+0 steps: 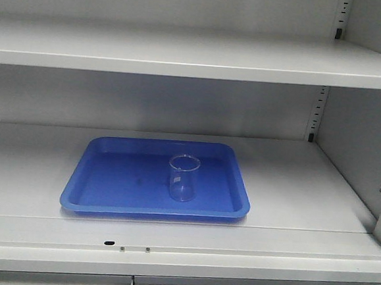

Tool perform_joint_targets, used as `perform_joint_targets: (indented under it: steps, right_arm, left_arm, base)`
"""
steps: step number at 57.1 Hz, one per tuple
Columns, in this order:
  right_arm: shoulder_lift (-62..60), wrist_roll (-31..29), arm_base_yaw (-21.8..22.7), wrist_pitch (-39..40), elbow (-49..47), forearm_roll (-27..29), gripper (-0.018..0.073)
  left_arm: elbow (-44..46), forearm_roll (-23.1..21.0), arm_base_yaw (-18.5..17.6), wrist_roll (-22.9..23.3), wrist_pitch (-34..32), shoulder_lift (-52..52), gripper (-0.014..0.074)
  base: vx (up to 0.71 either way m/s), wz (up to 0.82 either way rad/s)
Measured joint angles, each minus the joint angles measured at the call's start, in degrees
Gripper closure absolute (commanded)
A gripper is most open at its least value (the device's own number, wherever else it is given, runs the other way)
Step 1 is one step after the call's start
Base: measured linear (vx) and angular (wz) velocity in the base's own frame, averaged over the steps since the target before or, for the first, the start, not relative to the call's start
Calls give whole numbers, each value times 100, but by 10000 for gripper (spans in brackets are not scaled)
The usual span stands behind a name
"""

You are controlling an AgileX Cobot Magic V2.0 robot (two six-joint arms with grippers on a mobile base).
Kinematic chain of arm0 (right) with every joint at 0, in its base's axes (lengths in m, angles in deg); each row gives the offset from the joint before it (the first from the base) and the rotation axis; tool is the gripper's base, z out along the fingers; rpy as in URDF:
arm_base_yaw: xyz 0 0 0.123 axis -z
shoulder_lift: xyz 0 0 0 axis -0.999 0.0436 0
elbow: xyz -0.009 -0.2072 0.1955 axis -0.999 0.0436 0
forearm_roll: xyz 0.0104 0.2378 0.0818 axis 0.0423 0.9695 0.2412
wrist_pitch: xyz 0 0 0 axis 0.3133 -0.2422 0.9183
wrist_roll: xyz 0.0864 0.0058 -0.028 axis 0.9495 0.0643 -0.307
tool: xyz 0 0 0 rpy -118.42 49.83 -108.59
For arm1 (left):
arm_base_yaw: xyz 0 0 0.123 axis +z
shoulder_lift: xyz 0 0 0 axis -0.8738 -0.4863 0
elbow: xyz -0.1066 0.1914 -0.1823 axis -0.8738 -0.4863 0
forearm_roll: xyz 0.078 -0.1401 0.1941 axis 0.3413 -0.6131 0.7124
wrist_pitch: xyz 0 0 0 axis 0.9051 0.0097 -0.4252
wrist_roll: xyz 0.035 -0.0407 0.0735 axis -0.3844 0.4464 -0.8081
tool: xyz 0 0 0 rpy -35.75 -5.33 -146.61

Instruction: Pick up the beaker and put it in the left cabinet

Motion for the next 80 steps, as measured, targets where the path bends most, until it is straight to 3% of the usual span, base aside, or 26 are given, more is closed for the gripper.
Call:
perform_joint_targets:
  steps: [5, 12, 18, 24, 35, 43, 50, 58, 80]
  right_arm:
    - [-4, -1263, 1, -41, 4, 984, 249]
    - [-137, -2763, 1, -21, 111, 2176, 440]
    - [-537, -3213, 18, 251, 513, 2564, 575]
    - [-1205, -3206, 311, 652, 1148, 2623, 571]
    - [-2468, -2881, 1528, 886, 2364, 2623, 568]
    - [-2580, -2313, 2150, 926, 3125, 2510, 568]
    - [-2580, -1817, 2243, 590, 3198, 1885, 568]
    - [-2580, -1709, 2269, 472, 3198, 1196, 568]
    - [-2580, -1709, 2269, 433, 3198, 1085, 568]
  left_arm:
    - [0, 0, 0, 0, 0, 0, 595]
    - [0, 0, 0, 0, 0, 0, 595]
    - [0, 0, 0, 0, 0, 0, 595]
    - [0, 0, 0, 0, 0, 0, 595]
    - [0, 0, 0, 0, 0, 0, 595]
    - [0, 0, 0, 0, 8, 0, 595]
    - [0, 0, 0, 0, 1, 0, 595]
    - [0, 0, 0, 0, 1, 0, 595]
    - [0, 0, 0, 0, 1, 0, 595]
  base:
    - [0, 0]
    - [0, 0]
    - [0, 0]
    - [0, 0]
    - [0, 0]
    - [0, 0]
    - [0, 0]
    - [0, 0]
    - [0, 0]
